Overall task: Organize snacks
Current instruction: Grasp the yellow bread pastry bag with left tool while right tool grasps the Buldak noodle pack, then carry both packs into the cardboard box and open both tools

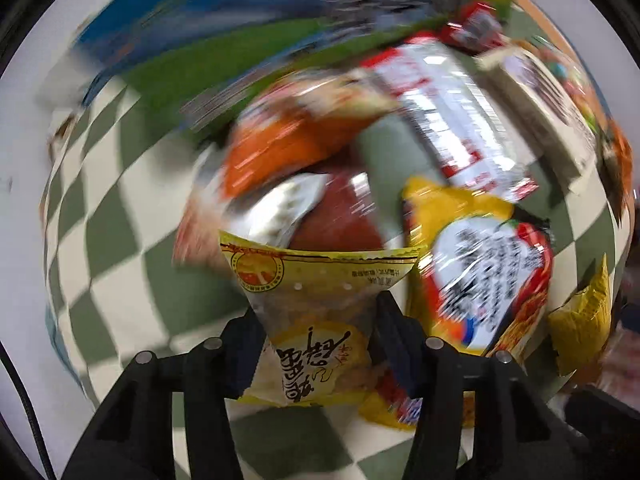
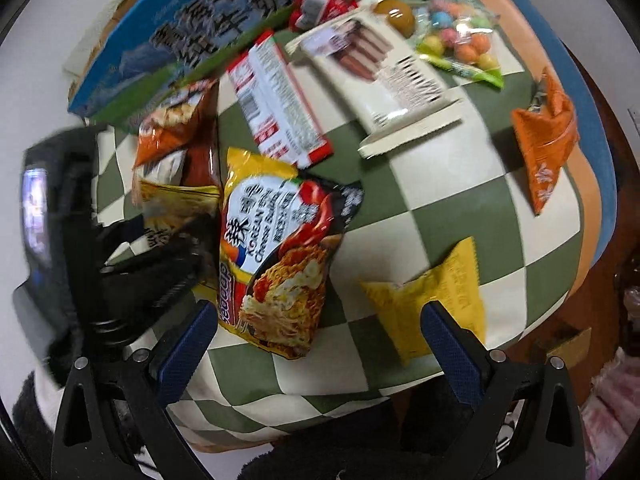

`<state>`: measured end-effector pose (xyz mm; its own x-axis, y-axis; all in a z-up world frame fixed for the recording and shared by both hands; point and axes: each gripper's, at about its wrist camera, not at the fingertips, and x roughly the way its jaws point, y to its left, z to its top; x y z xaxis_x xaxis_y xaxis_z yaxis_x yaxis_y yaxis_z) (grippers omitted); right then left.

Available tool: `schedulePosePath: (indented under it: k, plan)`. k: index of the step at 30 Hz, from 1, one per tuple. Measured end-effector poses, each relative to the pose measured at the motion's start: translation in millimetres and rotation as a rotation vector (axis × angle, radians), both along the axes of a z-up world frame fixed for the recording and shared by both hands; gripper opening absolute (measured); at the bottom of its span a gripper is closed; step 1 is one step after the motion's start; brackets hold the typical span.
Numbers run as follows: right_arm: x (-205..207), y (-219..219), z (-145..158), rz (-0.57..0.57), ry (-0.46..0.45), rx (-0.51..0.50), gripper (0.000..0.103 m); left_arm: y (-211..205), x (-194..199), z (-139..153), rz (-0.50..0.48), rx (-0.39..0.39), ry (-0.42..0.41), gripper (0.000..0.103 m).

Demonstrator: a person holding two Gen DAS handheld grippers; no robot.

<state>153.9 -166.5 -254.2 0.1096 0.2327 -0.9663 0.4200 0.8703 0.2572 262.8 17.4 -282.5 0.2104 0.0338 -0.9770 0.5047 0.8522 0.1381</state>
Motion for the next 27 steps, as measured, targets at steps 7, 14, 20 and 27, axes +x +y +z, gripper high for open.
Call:
schedulePosePath:
  k: [7,14,20,27]
  plan:
    - [20,38,-21,0.046,0.009,-0.052,0.103,93,10,-6,0.388,-0.081,0.134,0.051]
    - [50,49,-62,-0.007,0.106,-0.116,0.103,123,17,-19,0.552,-0.201,0.203,0.053]
    - [60,68,-72,0.094,0.112,-0.179,0.091,114,19,-35,0.477,-0.142,0.228,0.056]
    - [54,113,-68,0.466,0.063,-0.263,0.091,33,1,-72,0.391,-0.047,0.207,0.062]
